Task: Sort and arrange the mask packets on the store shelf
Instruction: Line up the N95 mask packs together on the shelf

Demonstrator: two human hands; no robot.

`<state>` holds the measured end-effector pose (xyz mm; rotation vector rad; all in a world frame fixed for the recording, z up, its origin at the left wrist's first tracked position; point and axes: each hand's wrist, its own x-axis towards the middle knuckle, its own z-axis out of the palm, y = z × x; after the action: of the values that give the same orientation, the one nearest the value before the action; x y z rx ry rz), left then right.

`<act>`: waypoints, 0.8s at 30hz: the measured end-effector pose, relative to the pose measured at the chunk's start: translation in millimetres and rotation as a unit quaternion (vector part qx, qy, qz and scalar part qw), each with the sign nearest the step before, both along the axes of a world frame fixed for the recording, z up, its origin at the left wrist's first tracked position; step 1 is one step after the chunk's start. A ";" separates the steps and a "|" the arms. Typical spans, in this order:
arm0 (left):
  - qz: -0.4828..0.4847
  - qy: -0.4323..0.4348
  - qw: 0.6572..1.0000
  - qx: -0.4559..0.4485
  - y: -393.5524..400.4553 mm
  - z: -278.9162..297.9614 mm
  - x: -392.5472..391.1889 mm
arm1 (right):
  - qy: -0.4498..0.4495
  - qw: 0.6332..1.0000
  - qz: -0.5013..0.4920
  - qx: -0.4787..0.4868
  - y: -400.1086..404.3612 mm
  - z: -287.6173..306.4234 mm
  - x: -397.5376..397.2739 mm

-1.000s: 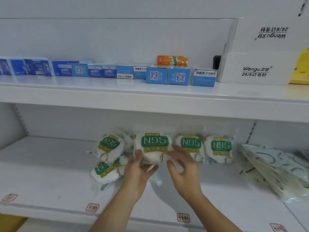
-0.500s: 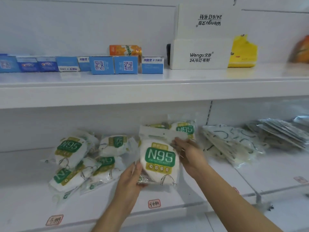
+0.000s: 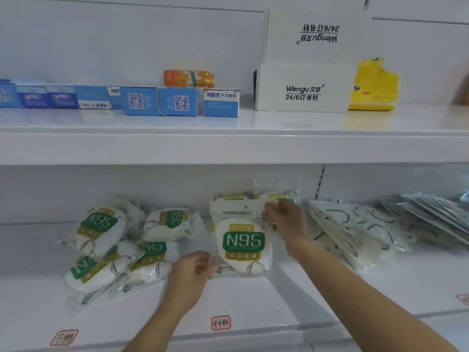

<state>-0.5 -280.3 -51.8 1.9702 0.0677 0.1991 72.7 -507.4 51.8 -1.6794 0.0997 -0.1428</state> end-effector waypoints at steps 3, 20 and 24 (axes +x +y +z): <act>0.047 -0.035 0.988 0.142 4.1 -6.3 30.0 | -0.080 0.974 0.004 -0.212 1.3 10.9 28.1; 0.131 0.123 0.947 -0.265 -17.4 18.1 72.8 | -0.099 0.971 -0.020 -0.217 20.7 -3.0 99.0; 0.135 0.127 0.761 -0.622 -16.3 32.3 42.9 | -0.109 0.967 -0.021 -0.229 26.0 -7.4 96.1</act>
<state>42.4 -296.6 -19.4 0.6143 0.5255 0.0295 168.8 -481.5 44.4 -2.1097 -0.0704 -0.4071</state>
